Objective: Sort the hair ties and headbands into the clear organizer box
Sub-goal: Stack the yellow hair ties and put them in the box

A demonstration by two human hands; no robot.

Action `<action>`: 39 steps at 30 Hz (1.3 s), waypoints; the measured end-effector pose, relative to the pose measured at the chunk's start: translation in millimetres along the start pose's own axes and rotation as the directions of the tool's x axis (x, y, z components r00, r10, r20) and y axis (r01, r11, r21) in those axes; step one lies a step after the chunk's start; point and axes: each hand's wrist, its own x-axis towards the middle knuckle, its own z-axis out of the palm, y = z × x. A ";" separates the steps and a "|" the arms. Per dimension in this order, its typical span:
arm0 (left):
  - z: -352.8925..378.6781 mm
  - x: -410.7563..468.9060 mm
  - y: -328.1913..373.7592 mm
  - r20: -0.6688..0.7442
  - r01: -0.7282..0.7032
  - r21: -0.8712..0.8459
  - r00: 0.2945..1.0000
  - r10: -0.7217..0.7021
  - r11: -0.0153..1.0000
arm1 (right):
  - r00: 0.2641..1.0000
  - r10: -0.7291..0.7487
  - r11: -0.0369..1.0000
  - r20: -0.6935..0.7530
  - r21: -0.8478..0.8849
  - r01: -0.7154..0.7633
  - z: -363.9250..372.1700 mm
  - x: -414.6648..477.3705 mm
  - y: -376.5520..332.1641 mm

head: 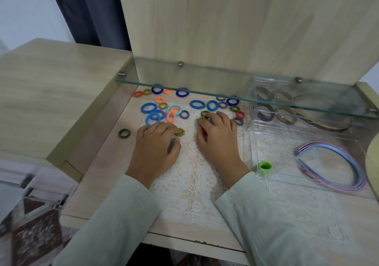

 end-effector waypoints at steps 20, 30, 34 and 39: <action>-5.9 -1.2 -1.5 -0.129 -0.010 -0.103 0.992 -0.003 0.995 | 0.997 -0.078 0.997 0.001 0.013 0.078 -4.3 -1.9 -2.7; -4.9 1.9 -10.1 -0.150 0.207 -0.207 0.959 -0.240 0.956 | 0.995 -0.088 0.968 -0.039 0.234 0.095 -11.1 -6.6 -3.4; -4.9 2.0 -11.2 -0.151 0.203 -0.211 0.960 -0.237 0.956 | 0.992 -0.125 0.923 -0.017 0.366 0.123 -16.9 -10.9 -8.3; -4.5 2.1 -12.0 -0.138 0.215 -0.226 0.958 -0.250 0.950 | 0.984 -0.176 0.903 0.029 0.404 0.149 -17.2 -12.8 -10.1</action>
